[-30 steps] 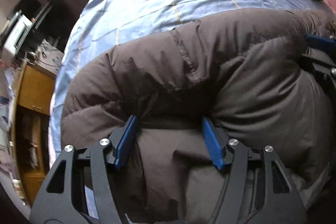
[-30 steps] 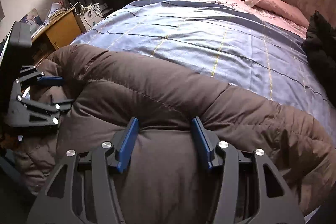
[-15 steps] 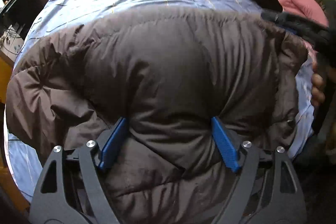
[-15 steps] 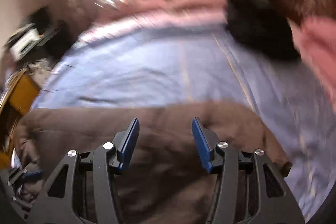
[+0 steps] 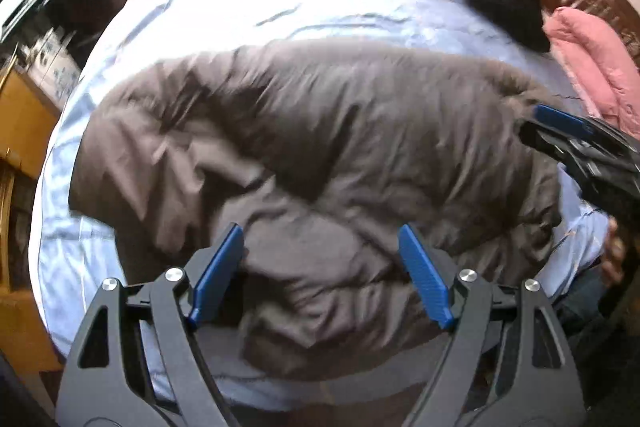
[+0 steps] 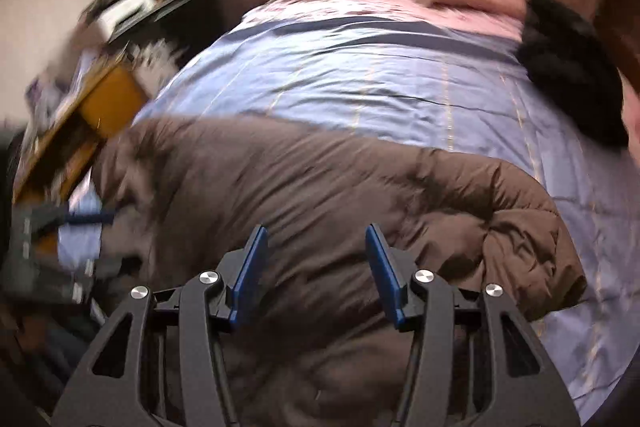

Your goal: Fold large clothes

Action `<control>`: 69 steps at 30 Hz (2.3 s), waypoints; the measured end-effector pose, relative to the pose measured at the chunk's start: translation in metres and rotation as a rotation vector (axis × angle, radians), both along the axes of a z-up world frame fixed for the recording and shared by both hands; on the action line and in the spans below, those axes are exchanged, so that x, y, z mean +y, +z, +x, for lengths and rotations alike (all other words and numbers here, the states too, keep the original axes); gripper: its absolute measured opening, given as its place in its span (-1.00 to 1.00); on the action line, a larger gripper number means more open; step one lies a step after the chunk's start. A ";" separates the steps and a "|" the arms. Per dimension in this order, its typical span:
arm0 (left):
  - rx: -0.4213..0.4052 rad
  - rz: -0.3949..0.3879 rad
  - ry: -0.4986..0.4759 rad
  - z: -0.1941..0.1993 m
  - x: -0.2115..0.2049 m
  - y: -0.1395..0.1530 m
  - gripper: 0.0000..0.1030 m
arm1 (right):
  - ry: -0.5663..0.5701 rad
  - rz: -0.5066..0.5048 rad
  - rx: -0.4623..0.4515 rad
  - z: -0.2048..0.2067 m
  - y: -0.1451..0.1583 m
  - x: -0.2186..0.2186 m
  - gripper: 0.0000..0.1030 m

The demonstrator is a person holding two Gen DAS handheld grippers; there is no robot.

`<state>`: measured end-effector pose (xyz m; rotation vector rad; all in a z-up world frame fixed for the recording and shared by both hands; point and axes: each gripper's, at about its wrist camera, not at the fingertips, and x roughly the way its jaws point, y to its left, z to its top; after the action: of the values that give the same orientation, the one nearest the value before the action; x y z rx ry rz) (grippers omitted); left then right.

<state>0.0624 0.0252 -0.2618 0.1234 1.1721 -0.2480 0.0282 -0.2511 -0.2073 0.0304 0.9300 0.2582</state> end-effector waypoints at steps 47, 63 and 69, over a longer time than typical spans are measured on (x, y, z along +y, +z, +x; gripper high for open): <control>-0.610 -0.092 0.057 -0.099 -0.039 0.290 0.96 | -0.267 0.017 -0.107 -0.038 0.199 0.006 0.97; -0.554 -0.066 0.054 -0.096 -0.045 0.279 0.96 | -0.204 -0.036 -0.133 -0.052 0.200 0.033 0.97; -0.542 -0.065 0.054 -0.095 -0.045 0.275 0.96 | -0.191 -0.045 -0.137 -0.054 0.200 0.038 0.97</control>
<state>-0.0326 -0.0196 0.0136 0.0938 0.6269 -0.1885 -0.0258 -0.2129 -0.0074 0.0587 0.7899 0.0612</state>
